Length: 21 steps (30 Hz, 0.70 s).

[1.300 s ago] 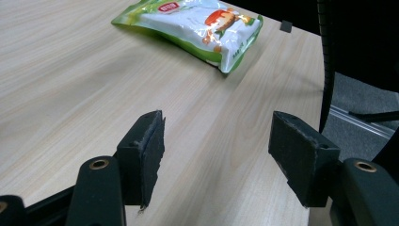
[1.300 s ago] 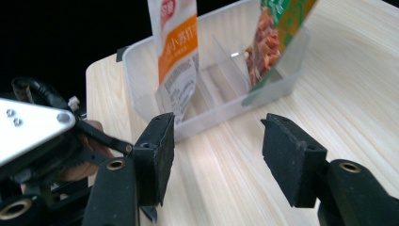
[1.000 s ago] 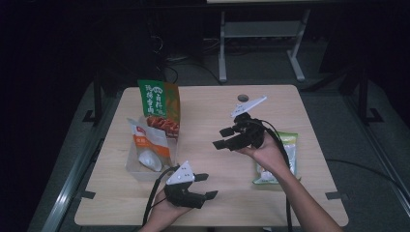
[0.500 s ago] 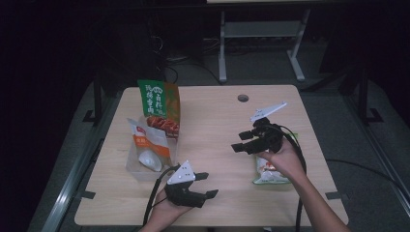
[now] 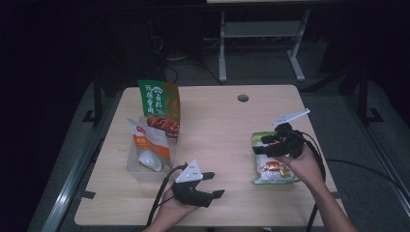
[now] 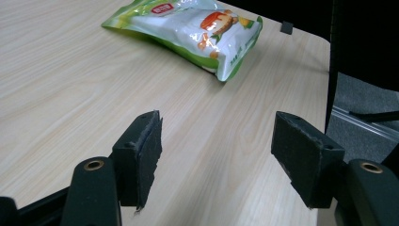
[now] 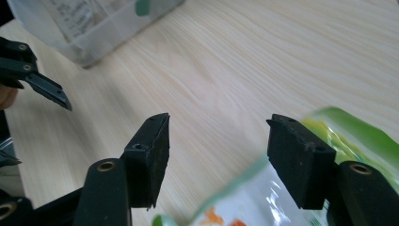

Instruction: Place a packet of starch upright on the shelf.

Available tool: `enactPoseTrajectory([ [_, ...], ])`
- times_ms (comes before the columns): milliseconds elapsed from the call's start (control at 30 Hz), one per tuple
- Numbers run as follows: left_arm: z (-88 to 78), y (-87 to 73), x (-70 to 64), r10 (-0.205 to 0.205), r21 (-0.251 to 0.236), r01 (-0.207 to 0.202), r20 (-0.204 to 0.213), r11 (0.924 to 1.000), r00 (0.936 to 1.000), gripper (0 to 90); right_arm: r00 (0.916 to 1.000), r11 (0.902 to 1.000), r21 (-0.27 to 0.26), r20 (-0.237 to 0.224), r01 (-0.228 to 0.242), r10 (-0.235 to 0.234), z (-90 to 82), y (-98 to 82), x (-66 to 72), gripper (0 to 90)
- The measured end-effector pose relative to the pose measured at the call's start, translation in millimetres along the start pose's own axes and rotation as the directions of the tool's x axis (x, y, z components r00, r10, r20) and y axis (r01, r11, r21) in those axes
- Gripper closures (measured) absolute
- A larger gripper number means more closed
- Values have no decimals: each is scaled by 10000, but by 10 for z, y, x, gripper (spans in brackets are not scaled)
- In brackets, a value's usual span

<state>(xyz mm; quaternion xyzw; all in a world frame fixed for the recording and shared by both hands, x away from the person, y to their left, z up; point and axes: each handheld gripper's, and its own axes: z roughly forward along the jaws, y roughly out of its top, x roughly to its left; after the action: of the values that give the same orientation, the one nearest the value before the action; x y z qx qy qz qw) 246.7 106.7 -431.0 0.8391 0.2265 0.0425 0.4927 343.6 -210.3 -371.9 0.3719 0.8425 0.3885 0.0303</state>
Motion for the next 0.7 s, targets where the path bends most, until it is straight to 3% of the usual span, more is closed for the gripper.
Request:
enactPoseTrajectory([
  [500,417,218,-54,358,164,-363,275,9992,9990,331,9911,9945,324,915,-997,964,-170,-374,-375,378],
  [700,554,285,-88,406,104,-411,447,9991,9982,331,9792,9899,422,1585,-1352,1270,-222,-528,-529,375],
])
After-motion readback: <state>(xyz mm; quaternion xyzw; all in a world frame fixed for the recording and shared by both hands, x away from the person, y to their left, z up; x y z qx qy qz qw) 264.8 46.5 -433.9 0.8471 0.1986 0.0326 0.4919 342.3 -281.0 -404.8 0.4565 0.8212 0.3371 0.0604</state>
